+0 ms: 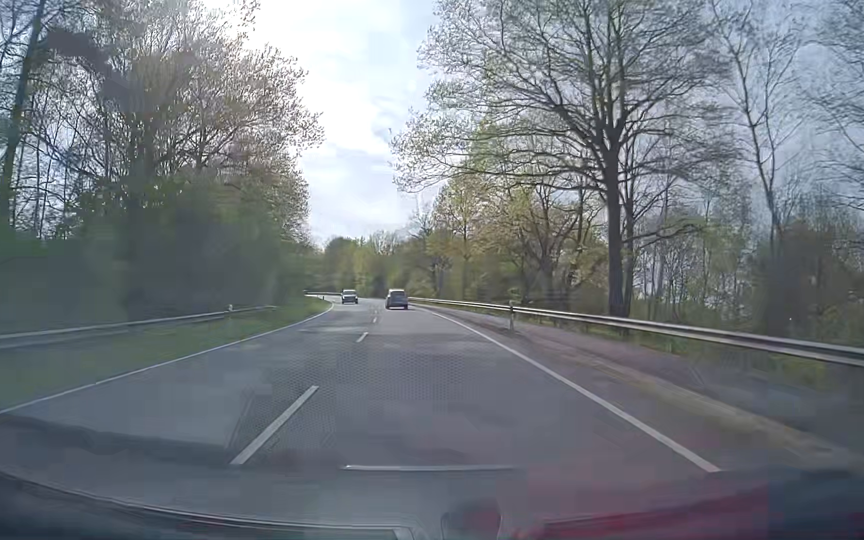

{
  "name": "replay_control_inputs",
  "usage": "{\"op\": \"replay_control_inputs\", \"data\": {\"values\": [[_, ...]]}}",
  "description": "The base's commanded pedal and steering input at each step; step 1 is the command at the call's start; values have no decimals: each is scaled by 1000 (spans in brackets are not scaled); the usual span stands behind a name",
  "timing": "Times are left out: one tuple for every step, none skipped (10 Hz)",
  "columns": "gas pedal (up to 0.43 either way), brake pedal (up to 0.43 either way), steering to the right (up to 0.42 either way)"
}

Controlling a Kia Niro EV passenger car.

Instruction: Follow the waypoints while adhering to traffic rules and regulations

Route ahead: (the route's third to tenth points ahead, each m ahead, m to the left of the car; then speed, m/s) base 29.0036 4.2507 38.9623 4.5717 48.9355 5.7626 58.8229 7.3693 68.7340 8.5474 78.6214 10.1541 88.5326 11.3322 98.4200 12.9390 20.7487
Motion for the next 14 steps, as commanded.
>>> {"op": "replay_control_inputs", "data": {"values": [[177,0,-15],[177,0,-15],[177,0,-14],[177,0,-15],[177,0,-15],[177,0,-15],[177,0,-15],[177,0,-16],[177,0,-17],[177,0,-18],[177,0,-18],[177,0,-18],[177,0,-18],[177,0,-18]]}}
